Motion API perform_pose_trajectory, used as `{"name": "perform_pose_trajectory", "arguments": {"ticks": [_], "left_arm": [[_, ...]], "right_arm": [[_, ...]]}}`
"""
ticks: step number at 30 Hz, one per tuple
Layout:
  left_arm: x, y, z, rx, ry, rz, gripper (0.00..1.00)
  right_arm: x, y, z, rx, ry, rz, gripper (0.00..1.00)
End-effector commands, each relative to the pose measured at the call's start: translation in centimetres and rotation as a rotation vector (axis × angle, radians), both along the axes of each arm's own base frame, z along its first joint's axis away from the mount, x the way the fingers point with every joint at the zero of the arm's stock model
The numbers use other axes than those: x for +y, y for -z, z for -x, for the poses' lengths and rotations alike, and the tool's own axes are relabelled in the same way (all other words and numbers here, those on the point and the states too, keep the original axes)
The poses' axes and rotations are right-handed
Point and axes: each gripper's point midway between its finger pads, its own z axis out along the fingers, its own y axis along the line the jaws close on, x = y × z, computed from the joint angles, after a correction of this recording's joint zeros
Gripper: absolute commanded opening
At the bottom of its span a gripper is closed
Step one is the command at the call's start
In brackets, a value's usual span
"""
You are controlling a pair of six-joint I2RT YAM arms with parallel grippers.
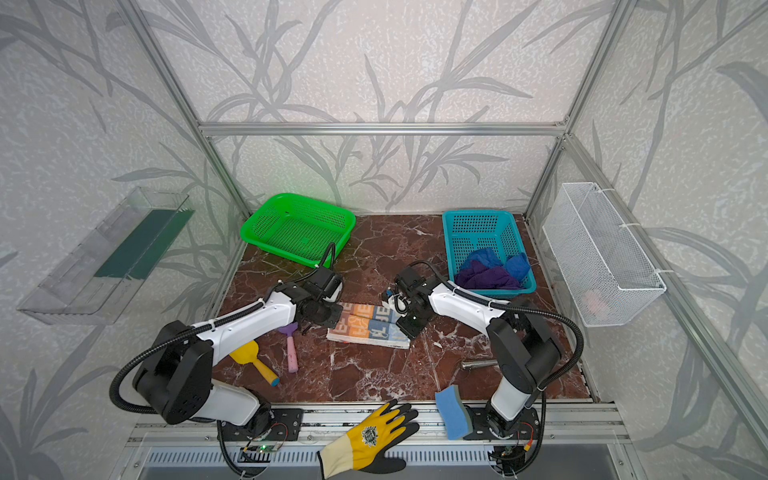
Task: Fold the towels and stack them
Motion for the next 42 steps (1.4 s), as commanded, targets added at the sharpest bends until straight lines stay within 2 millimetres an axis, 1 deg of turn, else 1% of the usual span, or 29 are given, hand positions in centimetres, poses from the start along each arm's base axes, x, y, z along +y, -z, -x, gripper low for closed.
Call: {"name": "perform_pose_trajectory", "arguments": {"ticks": [1,4,9,12,13,14,18,24,27,29,31,33,34,35,37,39,42], "left_arm": [[0.5,0.7,1.0,0.044,-0.028,-0.017,0.00],[0.5,1.0,1.1,0.064,-0.036,-0.023,0.00],[0.1,1.5,1.3,0.094,-0.041,-0.012,0.01],[0.2,1.5,1.5,0.099,-0.047,-0.011,0.09],[0.2,1.5,1.7,0.101,-0.048,-0.010,0.14],[0.2,1.4,1.8,0.097,-0.051,-0.006,0.18],[0.3,0.8,2.0,0.078,-0.068,0.018,0.26],[0.2,-0.2,2.6,0.043,-0.092,0.072,0.28],[0.3,-1.0,2.9,0.006,-0.108,0.109,0.30],[0.3,-1.9,3.1,-0.032,-0.116,0.143,0.33],[0.3,-2.8,2.9,-0.087,-0.126,0.182,0.41],[0.1,-3.7,2.5,-0.158,-0.135,0.240,0.53],[-0.2,-4.3,2.1,-0.202,-0.149,0.284,0.70],[-0.4,-4.8,1.8,-0.237,-0.161,0.329,0.98],[-0.8,-5.7,1.4,-0.302,-0.192,0.410,0.99],[-0.3,-6.5,0.9,-0.359,-0.275,0.474,0.99],[-0.6,-7.1,0.9,-0.410,-0.274,0.554,0.99]], "right_arm": [[-1.0,1.0,1.1,0.044,0.002,0.056,0.02],[-0.8,1.0,1.2,0.048,-0.001,0.050,0.09],[-0.4,1.0,1.6,0.056,-0.016,0.034,0.16],[-0.4,0.7,1.9,0.052,-0.026,0.025,0.20],[-0.4,0.6,2.0,0.050,-0.026,0.021,0.22],[-0.5,0.7,2.1,0.053,-0.025,0.021,0.23],[-0.5,0.7,2.7,0.064,-0.012,0.009,0.27],[-0.9,0.4,3.8,0.058,0.010,-0.001,0.29],[-1.2,-0.2,4.3,0.041,0.031,-0.021,0.30],[-1.4,-1.0,4.2,0.011,0.054,-0.039,0.32],[-1.4,-1.8,3.8,-0.025,0.076,-0.061,0.34],[-1.2,-2.7,3.2,-0.068,0.103,-0.087,0.37],[-0.9,-3.2,2.7,-0.090,0.116,-0.107,0.37],[-0.7,-3.6,2.3,-0.111,0.133,-0.121,0.38],[-0.1,-4.3,1.4,-0.143,0.154,-0.157,0.38],[0.3,-4.8,0.5,-0.181,0.190,-0.179,0.37],[1.3,-5.4,-0.2,-0.189,0.224,-0.237,0.37]]}}
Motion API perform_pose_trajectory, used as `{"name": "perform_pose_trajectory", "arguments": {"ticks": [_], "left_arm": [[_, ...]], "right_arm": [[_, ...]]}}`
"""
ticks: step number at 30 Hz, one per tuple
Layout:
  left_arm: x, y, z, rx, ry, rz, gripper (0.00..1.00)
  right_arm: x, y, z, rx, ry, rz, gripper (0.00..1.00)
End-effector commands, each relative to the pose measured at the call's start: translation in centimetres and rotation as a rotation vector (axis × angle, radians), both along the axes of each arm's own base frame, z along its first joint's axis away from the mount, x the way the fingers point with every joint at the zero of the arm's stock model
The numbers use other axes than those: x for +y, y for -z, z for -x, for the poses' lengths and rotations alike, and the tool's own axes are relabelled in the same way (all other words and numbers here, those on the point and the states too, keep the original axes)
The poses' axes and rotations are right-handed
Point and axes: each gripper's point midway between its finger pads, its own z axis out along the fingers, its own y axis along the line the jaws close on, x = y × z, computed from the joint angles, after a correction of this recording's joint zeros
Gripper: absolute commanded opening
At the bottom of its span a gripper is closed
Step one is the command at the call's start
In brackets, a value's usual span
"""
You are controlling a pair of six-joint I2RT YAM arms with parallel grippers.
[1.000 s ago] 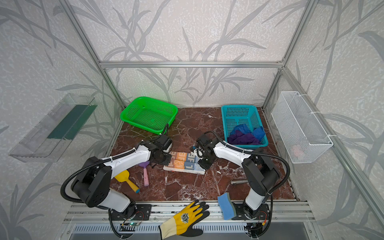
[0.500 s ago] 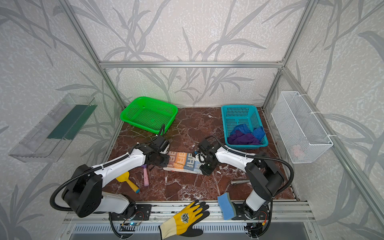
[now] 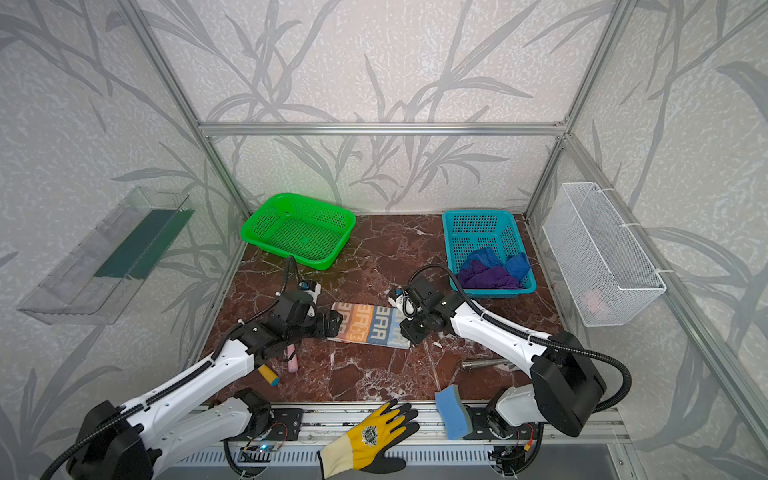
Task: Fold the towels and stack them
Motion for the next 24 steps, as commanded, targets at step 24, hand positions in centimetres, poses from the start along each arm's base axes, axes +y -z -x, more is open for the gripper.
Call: {"name": "perform_pose_trajectory", "arguments": {"ticks": [24], "left_arm": [[-0.6,6.4,-2.3,0.381,-0.108,0.057,0.95]], "right_arm": [[0.1,8.3,-3.4,0.158,0.348,0.162,0.36]]}}
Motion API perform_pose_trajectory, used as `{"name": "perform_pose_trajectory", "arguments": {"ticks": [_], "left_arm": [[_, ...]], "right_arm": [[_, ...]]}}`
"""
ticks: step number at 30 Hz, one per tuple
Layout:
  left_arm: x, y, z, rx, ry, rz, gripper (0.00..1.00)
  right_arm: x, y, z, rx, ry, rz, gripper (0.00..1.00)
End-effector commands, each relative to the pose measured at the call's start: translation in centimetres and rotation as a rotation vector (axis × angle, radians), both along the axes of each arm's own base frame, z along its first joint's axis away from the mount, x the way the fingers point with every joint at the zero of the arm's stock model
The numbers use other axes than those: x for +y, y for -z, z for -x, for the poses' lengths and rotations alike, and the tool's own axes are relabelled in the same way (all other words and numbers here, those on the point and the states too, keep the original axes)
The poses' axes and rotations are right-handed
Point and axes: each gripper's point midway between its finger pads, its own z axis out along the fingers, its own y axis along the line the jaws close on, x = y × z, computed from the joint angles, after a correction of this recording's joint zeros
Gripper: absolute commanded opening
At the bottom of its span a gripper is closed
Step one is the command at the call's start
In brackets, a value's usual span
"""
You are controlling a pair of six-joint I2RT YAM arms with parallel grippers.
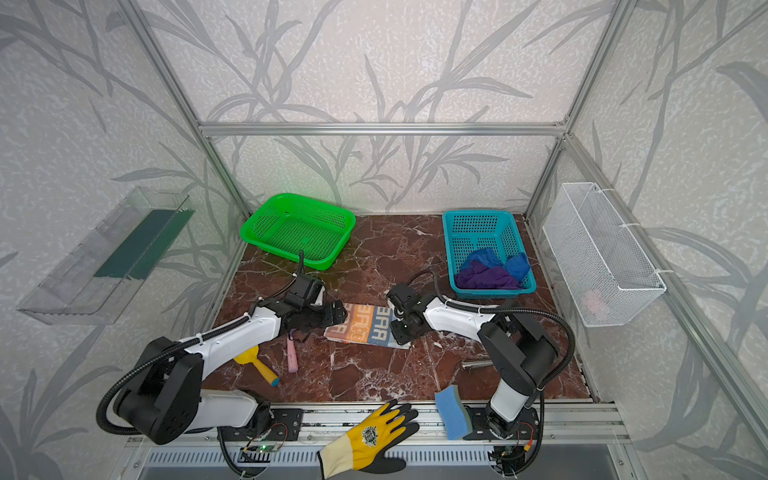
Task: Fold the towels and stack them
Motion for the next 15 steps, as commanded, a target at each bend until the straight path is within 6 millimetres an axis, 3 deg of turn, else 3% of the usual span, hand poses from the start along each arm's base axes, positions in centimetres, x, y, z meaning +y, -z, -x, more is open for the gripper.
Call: {"name": "perform_pose_trajectory", "arguments": {"ticks": [1,9,15], "left_arm": [[-0.3,0.7,0.5,0.056,-0.006,0.021,0.95],[-0.5,1.7,1.0,0.079,-0.021,0.047,0.94],[-0.7,2.4,1.2,0.086,-0.059,0.081,0.87]], "right_arm": [[-1.4,1.5,-1.9,-0.003,0.069,0.077,0.36],[-2.7,2.1,-4.9,-0.004,0.080,0.154,0.36],[-3.0,2.7,-4.6,0.016,0.078,0.158,0.36]]}}
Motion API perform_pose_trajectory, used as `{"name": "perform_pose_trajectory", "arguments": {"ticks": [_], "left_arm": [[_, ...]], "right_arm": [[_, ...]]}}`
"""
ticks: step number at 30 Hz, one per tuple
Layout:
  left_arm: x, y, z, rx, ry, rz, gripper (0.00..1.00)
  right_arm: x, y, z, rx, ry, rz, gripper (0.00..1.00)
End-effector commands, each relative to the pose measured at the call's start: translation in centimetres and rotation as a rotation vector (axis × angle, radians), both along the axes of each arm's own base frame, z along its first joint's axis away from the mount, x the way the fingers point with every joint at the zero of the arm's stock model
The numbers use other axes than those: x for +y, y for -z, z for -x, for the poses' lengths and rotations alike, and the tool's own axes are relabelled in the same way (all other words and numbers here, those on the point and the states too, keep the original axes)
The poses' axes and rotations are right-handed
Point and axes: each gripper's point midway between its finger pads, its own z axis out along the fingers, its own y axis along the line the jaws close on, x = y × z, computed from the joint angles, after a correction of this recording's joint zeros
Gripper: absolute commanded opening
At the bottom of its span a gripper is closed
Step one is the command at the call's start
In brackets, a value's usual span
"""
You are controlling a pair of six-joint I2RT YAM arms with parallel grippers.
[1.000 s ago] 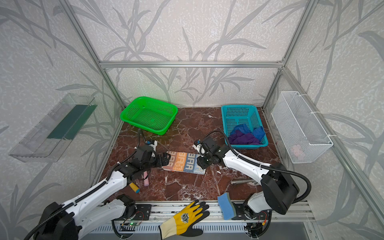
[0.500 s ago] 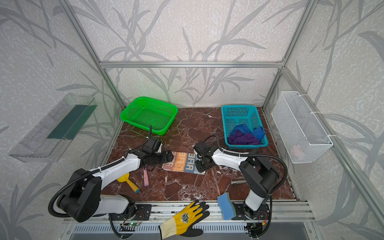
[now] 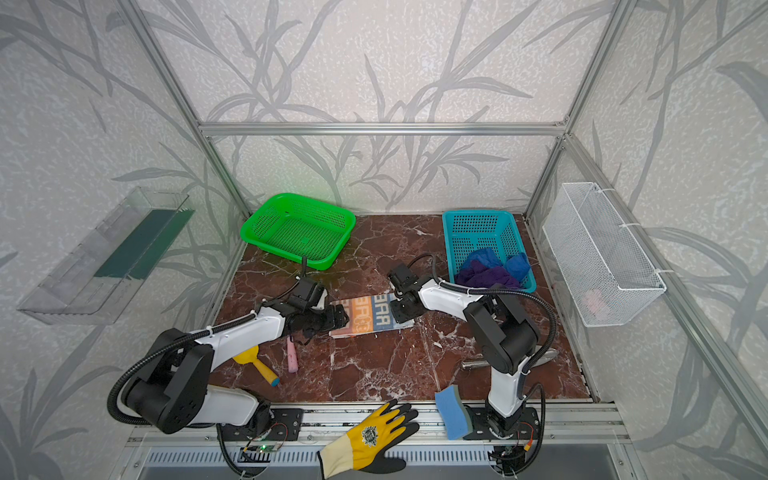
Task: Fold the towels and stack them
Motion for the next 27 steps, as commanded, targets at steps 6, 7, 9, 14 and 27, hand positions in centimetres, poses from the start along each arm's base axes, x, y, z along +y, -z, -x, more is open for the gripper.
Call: {"name": "perform_pose_trajectory", "arguments": {"ticks": [6,7,9,14,27], "left_arm": [[0.0,1.2,0.7,0.009,-0.067,0.055,0.81],[0.0,1.3,0.9,0.007,-0.070,0.062,0.79],[-0.1,1.6,1.1,0.004,-0.072,0.068,0.77],[-0.6,2.4,1.3,0.005,-0.060,0.083,0.72],[-1.2,4.1,1.6,-0.001,-0.037,0.085,0.48]], "right_arm": [[-2.5,3.0,2.6,0.099,0.004,0.090,0.36],[-2.5,3.0,2.7,0.101,0.002,0.090,0.36],[-2.6,3.0,2.8,0.102,0.003,0.090,0.36],[-2.3,2.8,2.7,0.100,-0.001,0.077,0.35],[-1.5,2.7,3.1,0.104,-0.019,0.066,0.35]]}}
